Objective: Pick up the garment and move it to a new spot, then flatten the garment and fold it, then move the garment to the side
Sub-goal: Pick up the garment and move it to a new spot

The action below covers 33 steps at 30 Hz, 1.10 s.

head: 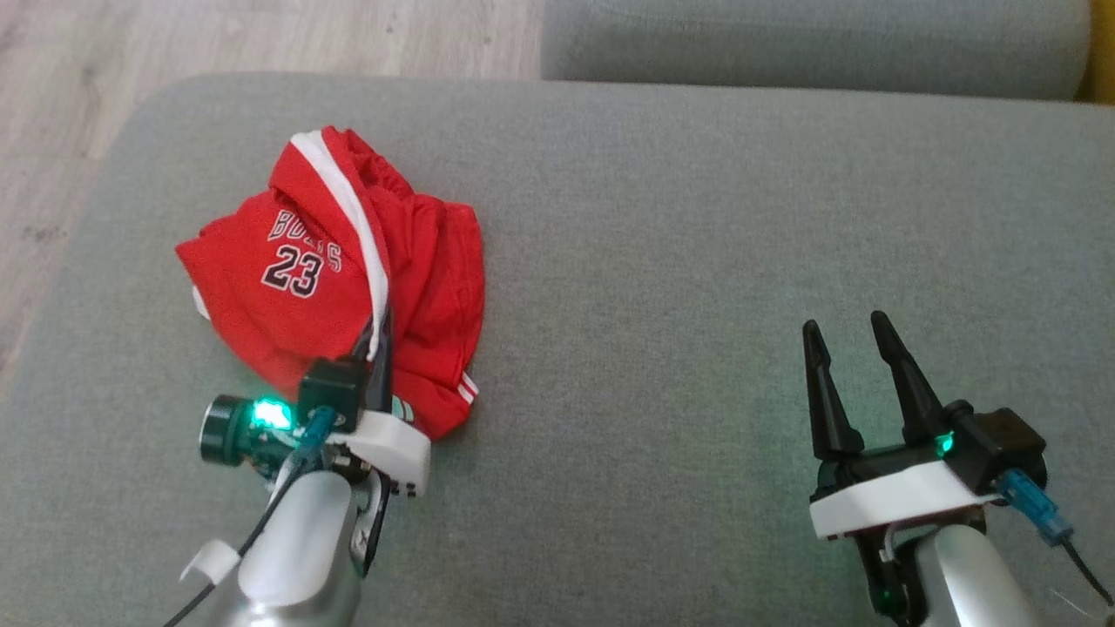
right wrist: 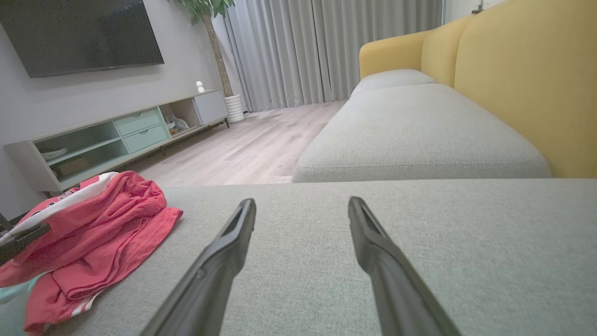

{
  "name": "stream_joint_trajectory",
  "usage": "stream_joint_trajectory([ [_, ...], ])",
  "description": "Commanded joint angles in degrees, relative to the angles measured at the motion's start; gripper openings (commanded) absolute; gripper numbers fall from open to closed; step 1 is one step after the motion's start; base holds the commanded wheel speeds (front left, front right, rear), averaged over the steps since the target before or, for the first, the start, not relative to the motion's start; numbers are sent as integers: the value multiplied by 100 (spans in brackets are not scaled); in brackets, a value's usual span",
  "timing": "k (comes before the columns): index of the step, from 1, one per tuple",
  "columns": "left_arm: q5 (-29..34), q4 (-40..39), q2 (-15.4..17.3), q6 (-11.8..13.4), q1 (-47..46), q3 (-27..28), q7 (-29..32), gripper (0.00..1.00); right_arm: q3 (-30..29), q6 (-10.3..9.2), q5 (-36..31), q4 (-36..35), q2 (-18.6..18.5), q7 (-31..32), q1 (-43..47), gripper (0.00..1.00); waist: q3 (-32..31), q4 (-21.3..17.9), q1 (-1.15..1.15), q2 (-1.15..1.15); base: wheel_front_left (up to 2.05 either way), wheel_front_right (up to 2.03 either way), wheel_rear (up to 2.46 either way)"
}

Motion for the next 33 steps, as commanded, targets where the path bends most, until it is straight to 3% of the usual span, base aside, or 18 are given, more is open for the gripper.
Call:
stream_joint_trajectory([
  [1,-43,-274,90,1,-216,214,-117,0,126,-4,13,-156,-33,-61,-109,100,-103,39,0,0,0,0,0],
  [4,-227,-765,88,-98,-214,315,-276,0,146,-4,21,-140,-33,-61,-84,100,-235,36,0,0,0,0,0],
  [8,-681,-1832,138,-527,-144,513,-360,0,160,-4,49,-172,-33,-61,-91,100,-313,-107,0,0,0,0,0],
  [11,-756,-2667,365,-677,-143,574,-292,0,164,-4,41,-181,-33,-61,-108,100,-309,-323,0,0,0,0,0],
  [14,-551,-3329,569,-816,-226,258,112,0,223,-4,25,-184,-33,-61,-158,100,-290,-611,0,0,0,0,0],
  [19,-677,-4131,506,-986,-479,-272,761,0,421,-4,151,-255,-33,-61,-320,100,-228,-1289,0,0,0,0,0],
  [24,-822,-4331,439,-1049,-1059,-607,1192,0,731,-4,166,-356,-33,-61,-461,100,-73,-2027,0,0,0,0,0],
  [33,-922,-3724,428,-1089,-2313,-1020,1496,0,1133,-4,494,-617,-33,-61,-653,100,349,-3097,0,0,0,0,0],
])
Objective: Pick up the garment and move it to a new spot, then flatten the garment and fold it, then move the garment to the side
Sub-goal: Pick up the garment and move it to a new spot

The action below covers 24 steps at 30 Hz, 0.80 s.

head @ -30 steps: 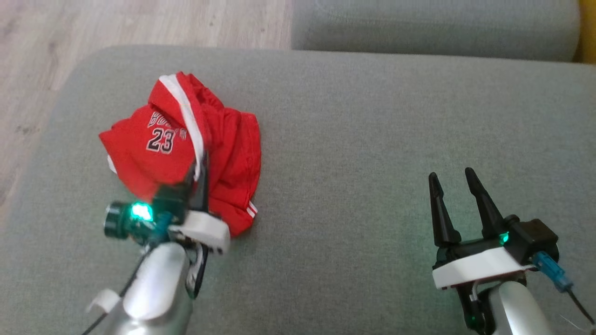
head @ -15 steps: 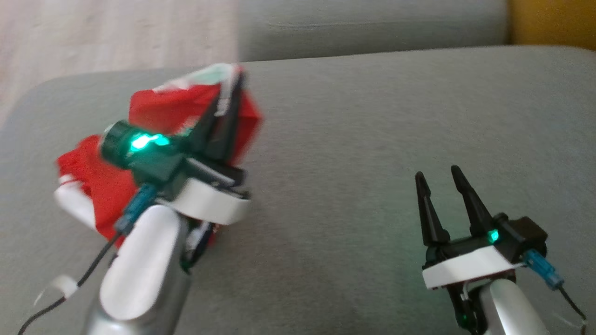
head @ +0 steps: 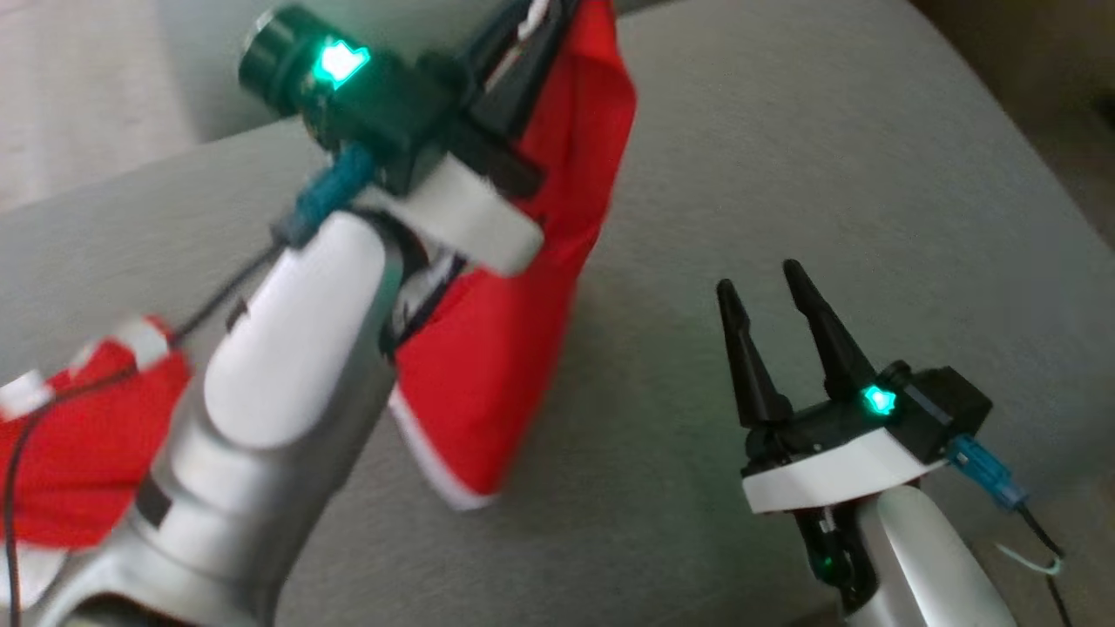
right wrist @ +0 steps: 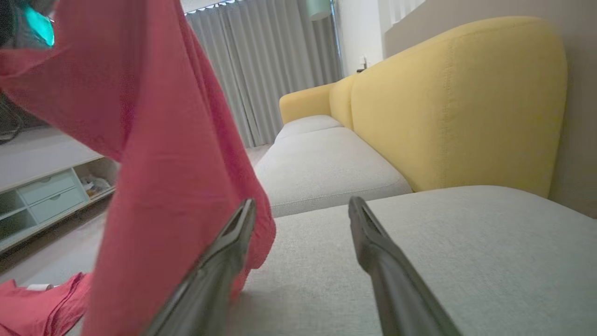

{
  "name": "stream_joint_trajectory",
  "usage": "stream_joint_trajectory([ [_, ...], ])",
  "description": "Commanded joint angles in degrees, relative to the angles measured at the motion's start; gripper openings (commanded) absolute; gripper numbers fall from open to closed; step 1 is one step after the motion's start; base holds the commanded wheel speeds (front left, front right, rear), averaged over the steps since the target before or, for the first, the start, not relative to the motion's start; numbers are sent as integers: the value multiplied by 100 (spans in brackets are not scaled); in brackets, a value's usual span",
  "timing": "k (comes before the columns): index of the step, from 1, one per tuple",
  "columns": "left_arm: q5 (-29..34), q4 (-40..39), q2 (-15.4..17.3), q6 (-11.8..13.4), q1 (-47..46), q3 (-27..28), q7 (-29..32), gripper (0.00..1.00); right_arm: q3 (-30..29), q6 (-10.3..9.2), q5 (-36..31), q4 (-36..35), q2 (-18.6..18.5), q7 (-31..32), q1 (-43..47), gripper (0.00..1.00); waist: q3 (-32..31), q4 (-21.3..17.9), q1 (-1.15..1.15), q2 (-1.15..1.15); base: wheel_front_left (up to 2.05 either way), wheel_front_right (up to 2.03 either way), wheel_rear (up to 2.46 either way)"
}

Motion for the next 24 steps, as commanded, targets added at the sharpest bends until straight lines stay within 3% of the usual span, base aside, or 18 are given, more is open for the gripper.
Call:
stream_joint_trajectory([
  [1,-49,-141,115,-23,-324,185,27,0,150,-4,45,-229,-14,-61,-227,100,315,-493,0,0,0,0,0],
  [9,-99,1049,394,-30,-1400,95,-54,0,509,-4,383,-459,-14,-61,-267,100,739,-1394,0,0,0,0,0],
  [12,-167,1565,347,-31,-1776,-118,-193,0,467,-4,462,-574,-14,-61,-237,100,896,-1471,0,0,0,0,0],
  [15,-284,2130,303,-32,-2092,-324,-417,69,413,-4,519,-674,-14,-61,-207,100,996,-1491,0,0,0,0,0],
  [16,-327,2311,284,-32,-2176,-348,-508,100,400,-4,530,-694,-14,-61,-200,100,1022,-1494,0,0,0,0,0],
  [24,-668,3300,468,-32,-2432,-1053,-825,100,391,-4,597,-674,-14,-61,-239,100,1027,-1468,0,0,0,0,0],
])
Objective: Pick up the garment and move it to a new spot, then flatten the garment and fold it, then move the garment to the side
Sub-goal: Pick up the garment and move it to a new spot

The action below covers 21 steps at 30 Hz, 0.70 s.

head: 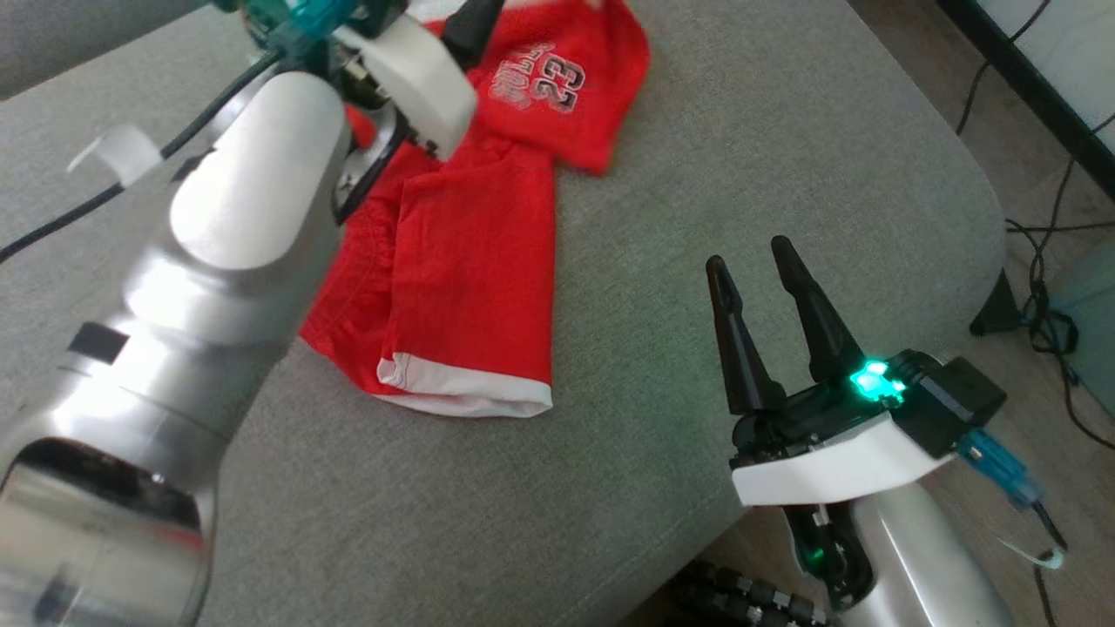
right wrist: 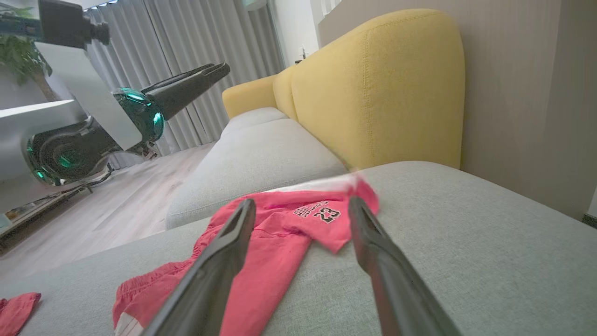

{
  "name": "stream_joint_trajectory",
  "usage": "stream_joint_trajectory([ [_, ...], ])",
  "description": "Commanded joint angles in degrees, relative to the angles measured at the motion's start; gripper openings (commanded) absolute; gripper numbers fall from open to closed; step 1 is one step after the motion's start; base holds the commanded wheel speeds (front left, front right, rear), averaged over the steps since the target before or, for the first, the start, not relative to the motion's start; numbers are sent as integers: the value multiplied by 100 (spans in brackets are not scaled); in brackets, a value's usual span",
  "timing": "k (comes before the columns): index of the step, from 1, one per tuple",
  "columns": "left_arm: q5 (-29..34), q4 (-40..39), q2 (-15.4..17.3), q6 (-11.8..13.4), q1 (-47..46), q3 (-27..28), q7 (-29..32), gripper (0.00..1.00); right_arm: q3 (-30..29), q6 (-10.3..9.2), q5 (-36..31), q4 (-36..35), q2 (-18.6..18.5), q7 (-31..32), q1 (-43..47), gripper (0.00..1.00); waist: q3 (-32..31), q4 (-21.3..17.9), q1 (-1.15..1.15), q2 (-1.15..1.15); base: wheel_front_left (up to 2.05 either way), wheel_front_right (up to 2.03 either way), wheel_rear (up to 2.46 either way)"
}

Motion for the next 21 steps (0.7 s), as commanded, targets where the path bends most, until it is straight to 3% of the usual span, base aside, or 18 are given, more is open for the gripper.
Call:
stream_joint_trajectory([
  [1,-85,-105,222,12,-390,81,-76,100,128,-4,14,-146,-17,-60,-196,100,-55,19,-1,0,0,0,0],
  [6,-143,-77,341,36,-325,24,-373,100,-82,-4,-150,-58,-17,-60,-250,100,-268,507,-1,0,0,0,0],
  [9,-196,-171,409,189,-123,108,-579,100,-322,-4,-270,-6,-17,-60,-238,100,-423,894,-1,0,0,0,0],
  [16,-507,-856,703,915,1338,475,-938,100,-777,-4,-591,118,-17,-60,-12,100,-777,1927,-1,0,0,0,0],
  [17,-507,-856,703,915,1338,475,-938,100,-777,-4,-591,118,-17,-60,-12,100,-777,1927,-1,0,0,0,0],
  [21,-660,-1426,875,1328,2574,593,-1033,100,-953,-4,-759,203,-17,-60,177,100,-973,2436,-1,0,0,0,0],
])
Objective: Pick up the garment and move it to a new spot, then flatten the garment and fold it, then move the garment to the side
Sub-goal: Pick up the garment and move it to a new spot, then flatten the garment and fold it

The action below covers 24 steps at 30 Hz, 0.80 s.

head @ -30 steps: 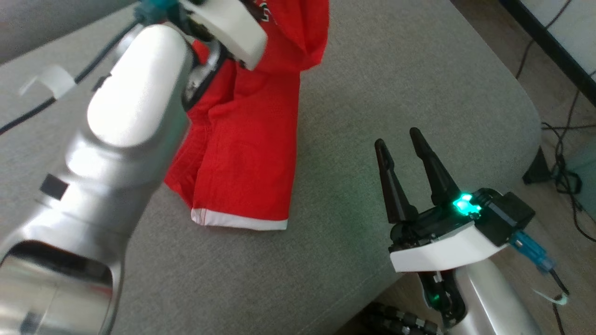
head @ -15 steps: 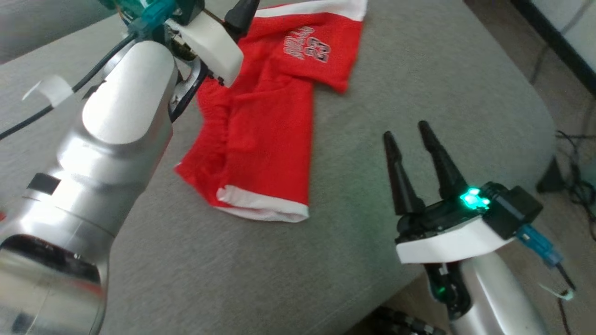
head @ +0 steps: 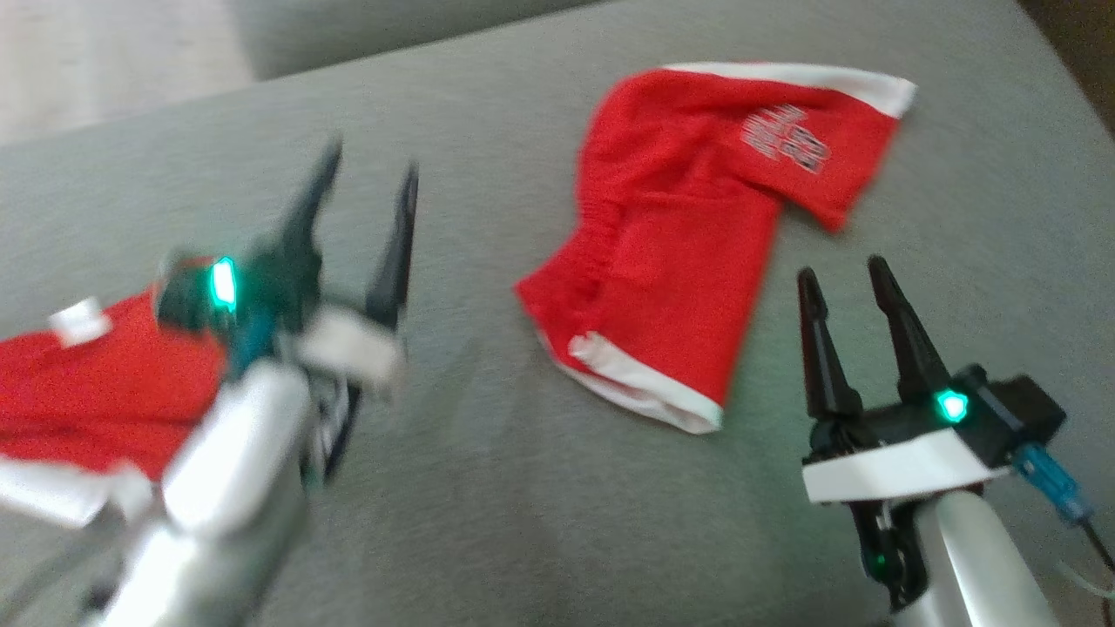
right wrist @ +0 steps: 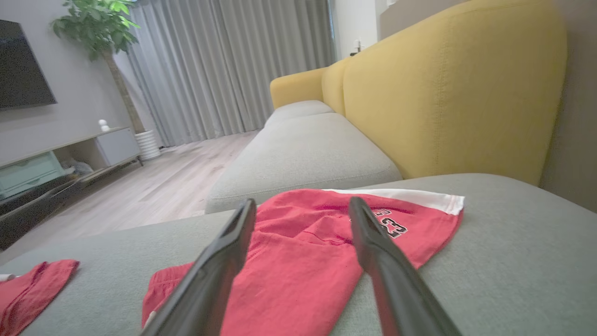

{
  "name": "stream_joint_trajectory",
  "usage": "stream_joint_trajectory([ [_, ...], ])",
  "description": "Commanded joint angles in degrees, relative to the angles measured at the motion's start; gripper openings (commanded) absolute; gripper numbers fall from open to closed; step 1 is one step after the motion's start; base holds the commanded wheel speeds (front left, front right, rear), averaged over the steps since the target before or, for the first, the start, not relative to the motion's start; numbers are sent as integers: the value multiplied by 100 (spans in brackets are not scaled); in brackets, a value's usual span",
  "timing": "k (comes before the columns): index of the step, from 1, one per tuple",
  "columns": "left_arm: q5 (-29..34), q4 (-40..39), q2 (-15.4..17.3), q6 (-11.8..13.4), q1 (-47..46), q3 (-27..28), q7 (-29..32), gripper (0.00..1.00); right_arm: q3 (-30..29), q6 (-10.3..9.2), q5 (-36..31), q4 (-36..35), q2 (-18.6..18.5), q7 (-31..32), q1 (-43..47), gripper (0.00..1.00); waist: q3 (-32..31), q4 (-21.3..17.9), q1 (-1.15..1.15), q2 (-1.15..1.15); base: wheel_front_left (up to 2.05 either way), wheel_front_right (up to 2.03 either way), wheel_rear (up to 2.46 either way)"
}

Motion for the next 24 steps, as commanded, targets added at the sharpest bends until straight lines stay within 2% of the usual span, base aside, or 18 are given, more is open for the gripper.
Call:
stream_joint_trajectory([
  [1,-18,-297,169,81,-63,238,-68,100,68,-4,-51,-158,-19,-54,-8,100,-313,547,1,0,0,0,0],
  [5,-64,-753,198,406,922,250,-100,100,-59,-4,-197,-101,-19,-54,122,100,-426,903,1,0,0,0,0],
  [11,-193,-1345,55,834,1985,591,-118,100,-143,-4,-361,0,-19,-54,222,100,-520,1146,1,0,0,0,0],
  [19,122,-1644,-30,781,2209,661,-120,100,0,-4,-510,131,-19,-54,204,100,-507,1286,1,0,0,0,0],
  [24,209,-1575,-98,701,2152,643,-121,100,345,-4,-859,690,-19,-54,29,100,-454,1333,1,0,0,0,0],
])
